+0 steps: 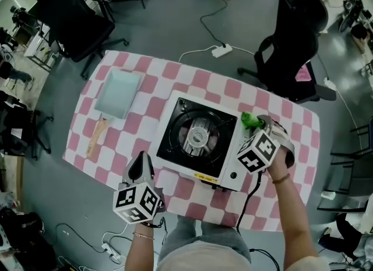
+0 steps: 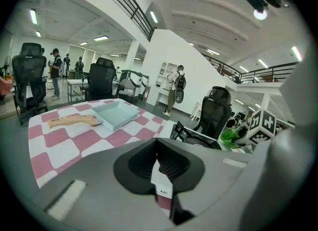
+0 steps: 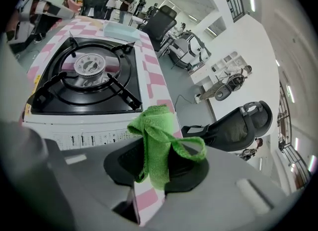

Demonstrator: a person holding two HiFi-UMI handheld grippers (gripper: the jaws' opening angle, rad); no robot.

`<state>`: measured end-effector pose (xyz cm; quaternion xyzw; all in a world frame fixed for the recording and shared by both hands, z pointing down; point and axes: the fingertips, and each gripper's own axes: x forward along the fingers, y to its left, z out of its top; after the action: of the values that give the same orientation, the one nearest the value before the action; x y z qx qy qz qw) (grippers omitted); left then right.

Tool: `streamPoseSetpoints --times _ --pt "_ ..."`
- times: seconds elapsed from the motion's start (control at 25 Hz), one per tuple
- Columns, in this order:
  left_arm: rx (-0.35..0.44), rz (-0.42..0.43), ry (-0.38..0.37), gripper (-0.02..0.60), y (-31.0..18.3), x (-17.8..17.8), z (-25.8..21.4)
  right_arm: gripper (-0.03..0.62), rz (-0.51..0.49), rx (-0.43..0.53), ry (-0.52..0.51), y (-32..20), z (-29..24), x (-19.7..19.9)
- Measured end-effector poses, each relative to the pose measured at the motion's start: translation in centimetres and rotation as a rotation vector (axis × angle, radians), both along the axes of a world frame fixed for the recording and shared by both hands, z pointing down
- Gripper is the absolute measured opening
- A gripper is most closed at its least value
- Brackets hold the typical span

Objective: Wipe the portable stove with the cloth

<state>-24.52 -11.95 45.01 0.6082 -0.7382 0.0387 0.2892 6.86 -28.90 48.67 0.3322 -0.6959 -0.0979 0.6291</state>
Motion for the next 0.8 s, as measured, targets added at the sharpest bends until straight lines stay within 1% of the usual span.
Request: streamPoseSetpoints --times 0.4,0.8 --pt "-0.008 -0.03 0.008 0.0 0.3 -0.5 0.45 0.106 -0.022 -0.004 0.075 -0.68 0.94 -0.11" --pt "-0.01 -0.029 0.013 0.0 0.42 -0.71 0.53 0.106 -0.012 -0.018 0.079 -0.41 1.12 -0.23"
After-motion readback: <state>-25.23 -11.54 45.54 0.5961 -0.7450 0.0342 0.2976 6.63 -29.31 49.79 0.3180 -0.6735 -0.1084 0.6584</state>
